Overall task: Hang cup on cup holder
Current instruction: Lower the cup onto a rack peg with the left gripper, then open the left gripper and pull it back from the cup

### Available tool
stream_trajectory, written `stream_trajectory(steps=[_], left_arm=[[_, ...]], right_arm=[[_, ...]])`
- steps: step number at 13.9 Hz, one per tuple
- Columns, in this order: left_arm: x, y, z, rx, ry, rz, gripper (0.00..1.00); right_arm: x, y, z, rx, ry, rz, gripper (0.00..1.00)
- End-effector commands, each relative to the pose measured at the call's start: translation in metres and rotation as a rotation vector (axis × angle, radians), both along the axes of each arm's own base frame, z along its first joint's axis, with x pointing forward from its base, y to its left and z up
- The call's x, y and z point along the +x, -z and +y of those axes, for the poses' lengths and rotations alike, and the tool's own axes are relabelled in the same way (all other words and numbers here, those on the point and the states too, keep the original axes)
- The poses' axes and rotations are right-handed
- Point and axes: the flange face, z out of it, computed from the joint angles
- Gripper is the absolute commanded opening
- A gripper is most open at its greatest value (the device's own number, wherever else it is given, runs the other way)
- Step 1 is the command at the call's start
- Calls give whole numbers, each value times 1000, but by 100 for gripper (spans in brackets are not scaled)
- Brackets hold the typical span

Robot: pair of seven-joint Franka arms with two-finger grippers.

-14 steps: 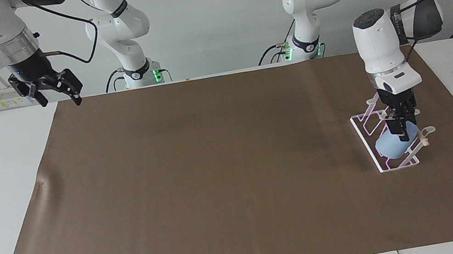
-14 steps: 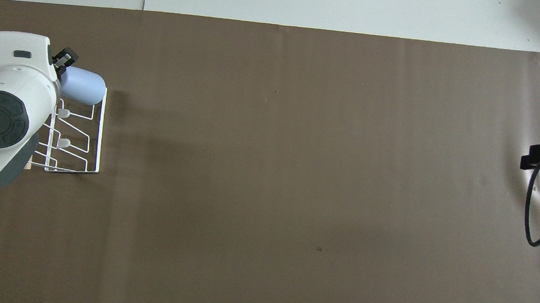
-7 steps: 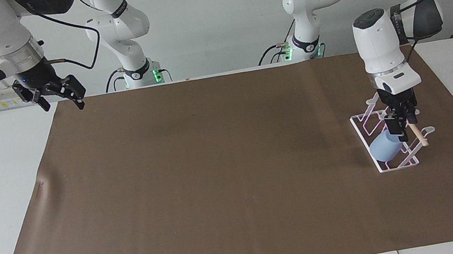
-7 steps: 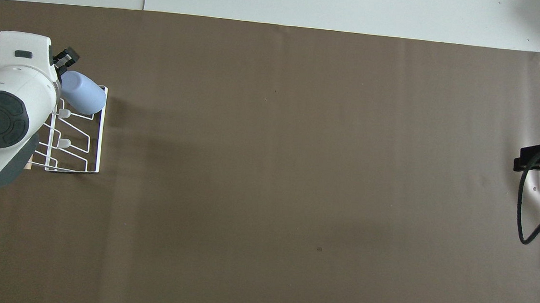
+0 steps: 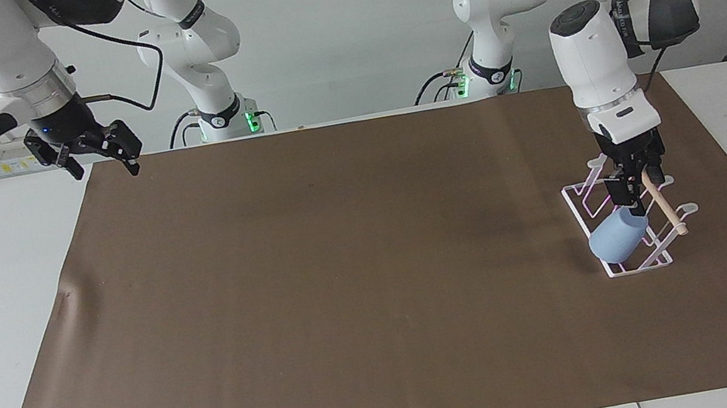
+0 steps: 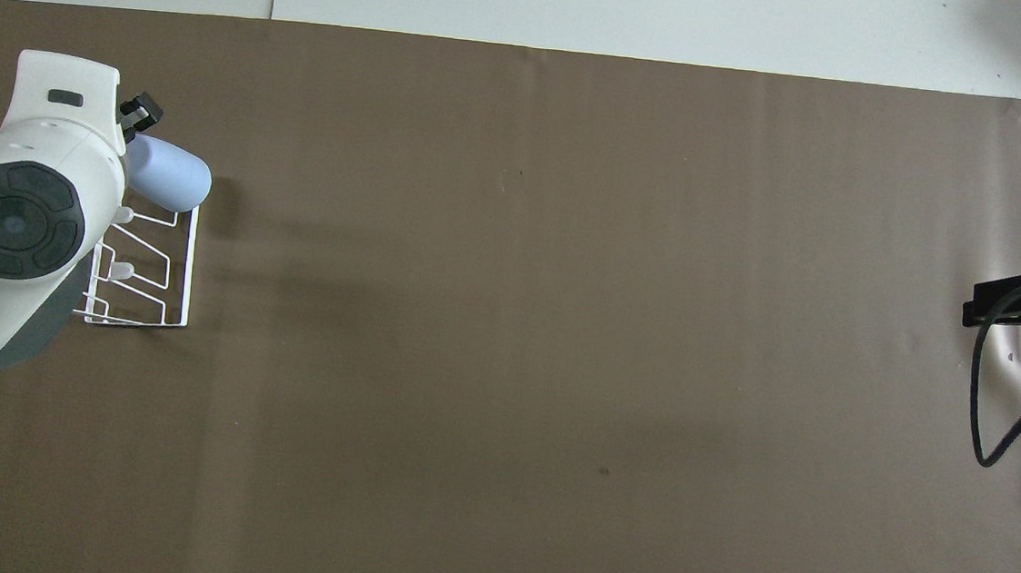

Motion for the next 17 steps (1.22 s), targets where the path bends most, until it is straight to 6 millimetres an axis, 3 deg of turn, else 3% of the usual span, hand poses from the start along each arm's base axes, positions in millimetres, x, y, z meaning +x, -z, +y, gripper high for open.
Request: stream_trajectory(steps=[1,5,7,9,14,17], left_arm=[[-10,-29,-26,-13,-12,30,89],[-18,-71,-57,-60,84,162,90],[-22,-88,-62,-78,147,230,92],[-29,-99,-62,-73,253,310,100],[-38,-138,-30,-109,495,448,100],[-43,-147,-14,-135,576,519,100]], right_arm=[[-3,3,-4,21,-18,1,100],[-3,3,-4,21,-15,0,100],[-4,3,-4,22,-21,4,100],[-5,3,-4,23,-25,10,100],[-6,3,-7,24,-60,11,100],[-5,3,-7,24,-59,6,100]])
